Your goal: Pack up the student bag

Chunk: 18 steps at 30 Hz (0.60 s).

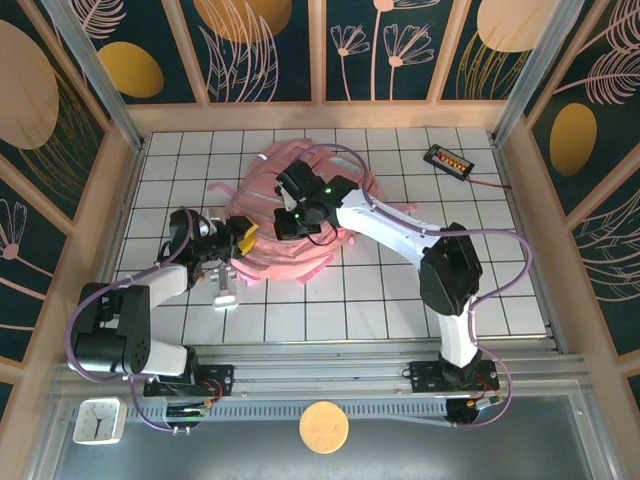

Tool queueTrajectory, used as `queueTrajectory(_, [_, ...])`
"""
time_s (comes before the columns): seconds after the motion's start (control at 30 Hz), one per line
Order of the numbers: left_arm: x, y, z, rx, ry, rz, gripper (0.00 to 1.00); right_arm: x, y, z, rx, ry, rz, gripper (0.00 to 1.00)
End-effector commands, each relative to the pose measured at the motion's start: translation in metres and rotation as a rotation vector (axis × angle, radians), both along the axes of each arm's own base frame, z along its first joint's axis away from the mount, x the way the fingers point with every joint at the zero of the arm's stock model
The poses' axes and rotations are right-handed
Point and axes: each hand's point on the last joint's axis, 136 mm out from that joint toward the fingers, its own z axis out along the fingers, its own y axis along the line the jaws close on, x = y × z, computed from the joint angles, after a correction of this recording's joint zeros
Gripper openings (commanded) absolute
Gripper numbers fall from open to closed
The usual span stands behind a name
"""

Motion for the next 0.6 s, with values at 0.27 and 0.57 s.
queueTrajectory(0.27, [0.0124, -0.0042, 0.0078, -0.011, -0.027, -0.010, 0.27, -0.0039, 0.0194, 0.0181, 0.057, -0.032, 0.045, 0.00])
queueTrajectory(0.57, [0.0146, -0.0050, 0.0084, -0.014, -0.030, -0.015, 0.09, -0.0020, 0.0206, 0.0158, 0.046, -0.030, 0.049, 0.00])
